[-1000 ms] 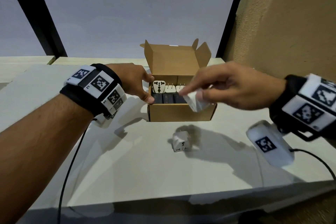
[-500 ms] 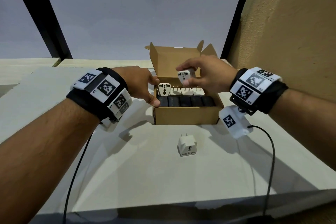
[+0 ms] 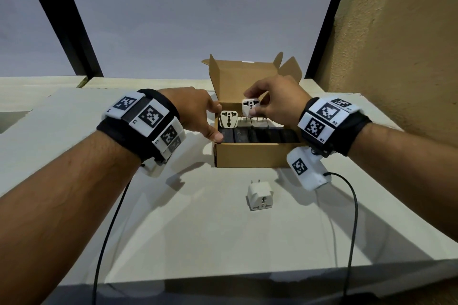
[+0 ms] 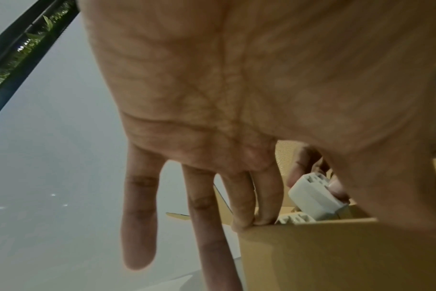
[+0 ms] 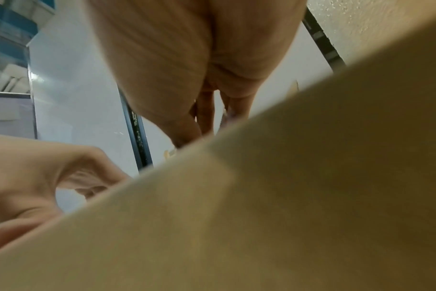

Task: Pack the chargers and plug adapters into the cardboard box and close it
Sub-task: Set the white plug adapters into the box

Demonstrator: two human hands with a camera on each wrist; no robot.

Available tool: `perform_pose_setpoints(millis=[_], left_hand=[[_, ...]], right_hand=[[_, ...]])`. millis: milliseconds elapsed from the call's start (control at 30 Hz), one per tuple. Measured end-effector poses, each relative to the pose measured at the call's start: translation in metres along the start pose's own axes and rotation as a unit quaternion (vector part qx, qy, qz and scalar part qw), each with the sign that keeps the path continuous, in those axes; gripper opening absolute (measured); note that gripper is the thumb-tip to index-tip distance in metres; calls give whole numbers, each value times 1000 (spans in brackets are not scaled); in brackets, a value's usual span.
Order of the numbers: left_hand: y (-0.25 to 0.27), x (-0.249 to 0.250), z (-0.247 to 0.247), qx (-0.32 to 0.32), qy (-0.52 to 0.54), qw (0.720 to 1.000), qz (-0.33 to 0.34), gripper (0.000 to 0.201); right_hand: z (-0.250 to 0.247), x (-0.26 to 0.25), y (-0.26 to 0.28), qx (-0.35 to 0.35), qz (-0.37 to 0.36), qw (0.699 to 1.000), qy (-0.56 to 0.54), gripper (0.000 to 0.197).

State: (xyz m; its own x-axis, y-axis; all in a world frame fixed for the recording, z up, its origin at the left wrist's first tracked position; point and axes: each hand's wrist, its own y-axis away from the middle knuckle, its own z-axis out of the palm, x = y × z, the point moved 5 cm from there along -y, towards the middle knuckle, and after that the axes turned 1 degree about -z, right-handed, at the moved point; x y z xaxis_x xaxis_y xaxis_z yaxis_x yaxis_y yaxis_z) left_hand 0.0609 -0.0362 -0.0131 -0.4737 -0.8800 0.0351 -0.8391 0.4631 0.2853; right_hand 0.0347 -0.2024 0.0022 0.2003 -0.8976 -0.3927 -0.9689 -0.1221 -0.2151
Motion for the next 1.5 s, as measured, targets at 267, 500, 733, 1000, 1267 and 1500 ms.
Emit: perform_pose_setpoints(millis=[267,500,733,1000,1267,1500], left_hand=[[1,1,-1,1,-3,1000,4,92],[-1,0,0,3,-7,1000,9,94],[-3,-3,1,6,-9,1000,12,97],[-5,-3,2,5,4,1000,19,95],[-7,-2,3,1,-6,1000,10,99],[-5,-1,0,-4,-15,1000,2,102]], right_hand=[[20,2,-1,-56,42,997,26,34],[23,5,-7,-57,52,997,29,34],[24,6,-5,-67,43,996,49,35],[29,5,-8,-61,49,996,51,44],[16,2,-3,-60,41,995,62,53],[-13,-19,34,-55,-38,997,23,27]])
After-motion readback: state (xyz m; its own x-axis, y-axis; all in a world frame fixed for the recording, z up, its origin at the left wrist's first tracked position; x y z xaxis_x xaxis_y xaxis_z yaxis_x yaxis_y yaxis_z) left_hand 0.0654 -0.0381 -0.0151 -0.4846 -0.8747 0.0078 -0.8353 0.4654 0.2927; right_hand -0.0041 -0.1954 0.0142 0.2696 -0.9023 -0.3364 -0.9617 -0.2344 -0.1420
